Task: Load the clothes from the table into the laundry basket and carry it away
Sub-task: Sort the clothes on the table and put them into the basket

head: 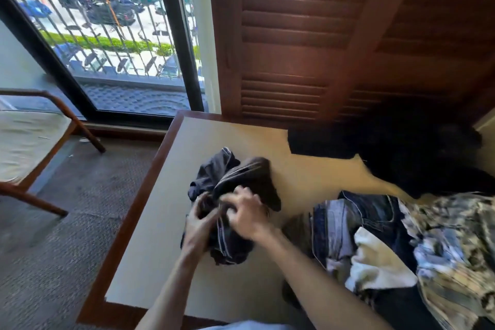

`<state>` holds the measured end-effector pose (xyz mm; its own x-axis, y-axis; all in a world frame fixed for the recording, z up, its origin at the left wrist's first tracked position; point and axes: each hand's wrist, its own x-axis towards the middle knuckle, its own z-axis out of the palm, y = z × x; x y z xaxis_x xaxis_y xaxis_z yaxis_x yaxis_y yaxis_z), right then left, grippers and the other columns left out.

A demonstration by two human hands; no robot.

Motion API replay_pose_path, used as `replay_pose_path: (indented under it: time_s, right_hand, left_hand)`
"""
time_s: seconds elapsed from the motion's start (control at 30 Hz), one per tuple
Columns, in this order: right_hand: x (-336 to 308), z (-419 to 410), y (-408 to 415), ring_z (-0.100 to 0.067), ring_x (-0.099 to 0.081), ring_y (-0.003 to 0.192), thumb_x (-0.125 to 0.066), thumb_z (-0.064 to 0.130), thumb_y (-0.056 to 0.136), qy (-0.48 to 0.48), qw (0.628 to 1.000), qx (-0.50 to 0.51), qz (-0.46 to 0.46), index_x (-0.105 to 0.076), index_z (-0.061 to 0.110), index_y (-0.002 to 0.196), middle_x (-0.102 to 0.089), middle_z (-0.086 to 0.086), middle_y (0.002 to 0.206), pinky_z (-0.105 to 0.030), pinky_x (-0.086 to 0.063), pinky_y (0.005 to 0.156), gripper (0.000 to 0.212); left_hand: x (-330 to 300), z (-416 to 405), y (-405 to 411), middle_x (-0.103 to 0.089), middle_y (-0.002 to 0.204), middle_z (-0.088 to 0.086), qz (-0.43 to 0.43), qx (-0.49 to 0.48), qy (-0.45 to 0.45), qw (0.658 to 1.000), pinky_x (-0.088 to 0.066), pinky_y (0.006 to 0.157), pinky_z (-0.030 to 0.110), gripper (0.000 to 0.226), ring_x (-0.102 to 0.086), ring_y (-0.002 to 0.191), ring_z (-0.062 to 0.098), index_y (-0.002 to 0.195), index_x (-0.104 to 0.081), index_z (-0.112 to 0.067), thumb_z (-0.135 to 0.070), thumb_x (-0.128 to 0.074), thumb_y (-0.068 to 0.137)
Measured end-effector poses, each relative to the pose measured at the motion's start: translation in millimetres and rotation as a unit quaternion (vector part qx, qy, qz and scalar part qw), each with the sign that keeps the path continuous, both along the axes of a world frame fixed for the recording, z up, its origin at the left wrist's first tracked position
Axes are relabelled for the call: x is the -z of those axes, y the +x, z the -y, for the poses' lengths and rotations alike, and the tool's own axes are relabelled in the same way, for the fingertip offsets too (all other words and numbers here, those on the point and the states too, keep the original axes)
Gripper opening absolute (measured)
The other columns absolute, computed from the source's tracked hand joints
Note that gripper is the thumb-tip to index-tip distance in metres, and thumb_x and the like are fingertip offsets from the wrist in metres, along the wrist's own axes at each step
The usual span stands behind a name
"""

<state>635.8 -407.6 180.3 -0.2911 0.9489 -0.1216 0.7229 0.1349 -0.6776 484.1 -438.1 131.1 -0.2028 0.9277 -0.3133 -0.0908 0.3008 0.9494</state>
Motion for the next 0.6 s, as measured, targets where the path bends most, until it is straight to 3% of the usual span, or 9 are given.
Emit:
replay_pose_path:
  time_s: [0.07,0.1,0.17,0.23,0.33,0.43,0.5,0.53,0.6]
  right_hand:
    - [19.2,31.3,-0.3,-0.030,-0.034,0.130,-0.051,0.015,0.085,-0.035,0.987,-0.064,0.143,-0.052,0.031,0.141,-0.043,-0.011,0.138,-0.051,-0.024,0.117,0.058]
    - [24.6,42.6,3.8,-0.032,-0.031,0.131,-0.051,0.015,0.085,-0.052,0.985,-0.057,0.155,-0.048,0.033,0.145,-0.039,-0.011,0.140,-0.053,-0.023,0.118,0.063]
    - [24.3,56.6,17.5,-0.029,-0.033,0.131,-0.051,0.017,0.084,-0.052,0.995,-0.001,0.085,-0.045,0.035,0.147,-0.038,-0.006,0.141,-0.048,-0.028,0.115,0.065]
    - [16.1,63.7,39.9,-0.023,-0.035,0.133,-0.054,0.022,0.085,-0.023,0.997,0.070,0.013,-0.044,0.034,0.148,-0.040,-0.001,0.143,-0.043,-0.033,0.114,0.065]
    - [-0.6,76.1,94.3,-0.026,-0.026,0.144,-0.060,0.043,0.084,0.042,0.974,0.184,0.125,-0.031,0.029,0.154,-0.035,-0.004,0.153,-0.052,-0.029,0.116,0.076]
    - [1.9,104.1,166.8,-0.039,0.015,0.151,-0.065,0.075,0.073,-0.114,0.930,0.240,0.254,-0.002,0.032,0.159,0.010,-0.012,0.166,-0.065,-0.010,0.116,0.115]
    - [18.4,129.3,192.8,-0.044,0.024,0.148,-0.065,0.083,0.066,-0.172,0.923,0.228,0.257,0.006,0.035,0.158,0.026,-0.014,0.163,-0.071,-0.013,0.114,0.126]
    - [27.4,139.6,196.4,-0.045,0.023,0.148,-0.062,0.083,0.067,-0.170,0.925,0.221,0.259,0.000,0.037,0.158,0.024,-0.014,0.164,-0.071,-0.016,0.113,0.120]
    - [36.9,148.1,196.8,-0.047,0.005,0.150,-0.056,0.074,0.076,-0.125,0.930,0.227,0.260,-0.030,0.036,0.154,-0.004,-0.017,0.166,-0.065,-0.019,0.114,0.091]
  left_hand:
    - [-18.5,-3.5,-11.7,-0.063,0.136,0.012,0.148,-0.083,-0.029,0.985,-0.057,0.081,0.034,0.049,-0.066,0.111,0.025,0.134,-0.058,-0.026,-0.010,-0.066,0.088]
    - [-29.6,-3.9,-16.4,-0.062,0.137,0.013,0.146,-0.105,-0.031,0.983,-0.055,0.078,0.031,0.049,-0.065,0.112,0.024,0.134,-0.057,-0.026,-0.009,-0.062,0.088]
    - [-46.6,-1.9,-18.2,-0.058,0.141,0.012,0.031,-0.116,-0.007,0.993,-0.053,0.083,0.032,0.043,-0.061,0.121,0.026,0.129,-0.059,-0.031,-0.012,-0.057,0.091]
    - [-57.2,4.4,1.9,-0.049,0.150,0.004,-0.143,-0.062,0.042,0.987,-0.049,0.102,0.041,0.038,-0.051,0.133,0.028,0.120,-0.060,-0.040,-0.020,-0.059,0.088]
    - [-59.1,17.5,61.1,-0.041,0.157,0.001,-0.318,0.047,0.104,0.941,-0.034,0.115,0.043,0.033,-0.036,0.142,0.027,0.114,-0.066,-0.032,-0.015,-0.066,0.085]
    - [-44.2,32.2,116.4,-0.046,0.153,0.005,-0.389,0.197,0.184,0.881,-0.034,0.115,0.040,0.032,-0.036,0.140,0.027,0.112,-0.070,-0.025,-0.014,-0.068,0.082]
    - [-32.5,39.8,142.4,-0.047,0.149,0.003,-0.387,0.293,0.165,0.859,-0.035,0.111,0.037,0.036,-0.040,0.135,0.029,0.118,-0.068,-0.024,-0.017,-0.071,0.083]
    - [-28.1,42.3,153.1,-0.048,0.147,0.002,-0.386,0.324,0.140,0.852,-0.036,0.109,0.036,0.039,-0.043,0.132,0.031,0.124,-0.064,-0.024,-0.023,-0.071,0.085]
    - [-17.0,46.4,170.2,-0.046,0.145,0.004,-0.369,0.375,0.061,0.848,-0.036,0.108,0.035,0.057,-0.044,0.131,0.033,0.138,-0.050,-0.023,-0.038,-0.070,0.087]
